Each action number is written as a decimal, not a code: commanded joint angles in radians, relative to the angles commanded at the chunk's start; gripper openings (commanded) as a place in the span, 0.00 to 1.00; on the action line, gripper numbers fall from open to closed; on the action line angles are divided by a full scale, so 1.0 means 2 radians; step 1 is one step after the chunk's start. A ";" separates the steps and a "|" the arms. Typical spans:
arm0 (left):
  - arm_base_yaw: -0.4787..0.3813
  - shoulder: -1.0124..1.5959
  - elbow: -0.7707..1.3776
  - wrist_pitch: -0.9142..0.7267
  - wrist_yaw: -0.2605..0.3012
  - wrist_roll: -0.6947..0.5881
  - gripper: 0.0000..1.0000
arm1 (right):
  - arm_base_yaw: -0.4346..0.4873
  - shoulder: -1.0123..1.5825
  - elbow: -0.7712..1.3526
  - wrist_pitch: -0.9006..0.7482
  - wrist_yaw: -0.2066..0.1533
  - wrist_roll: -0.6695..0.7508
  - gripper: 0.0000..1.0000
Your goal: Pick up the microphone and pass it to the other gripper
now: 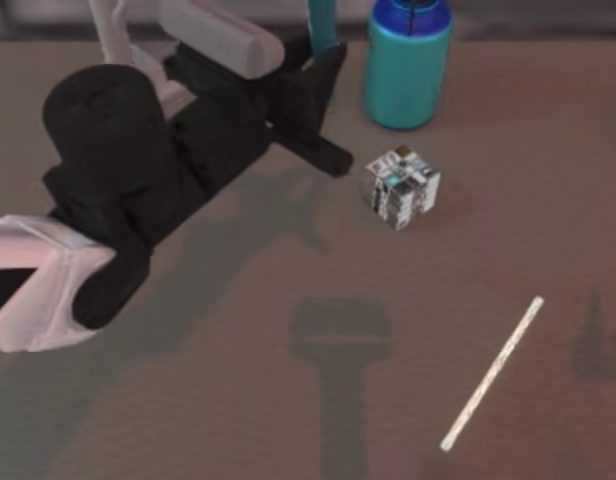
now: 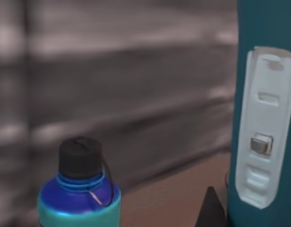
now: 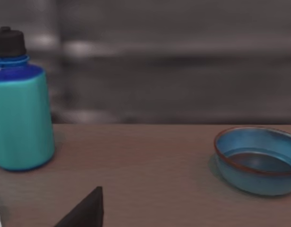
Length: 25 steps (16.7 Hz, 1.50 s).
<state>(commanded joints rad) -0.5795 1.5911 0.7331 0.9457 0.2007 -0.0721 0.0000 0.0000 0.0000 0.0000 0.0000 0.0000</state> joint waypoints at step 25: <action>-0.024 -0.009 -0.009 0.011 -0.024 -0.007 0.00 | 0.131 0.318 0.194 0.114 -0.096 -0.015 1.00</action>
<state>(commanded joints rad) -0.6268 1.5735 0.7145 0.9671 0.1533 -0.0853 0.2611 0.6365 0.3874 0.2282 -0.1925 -0.0309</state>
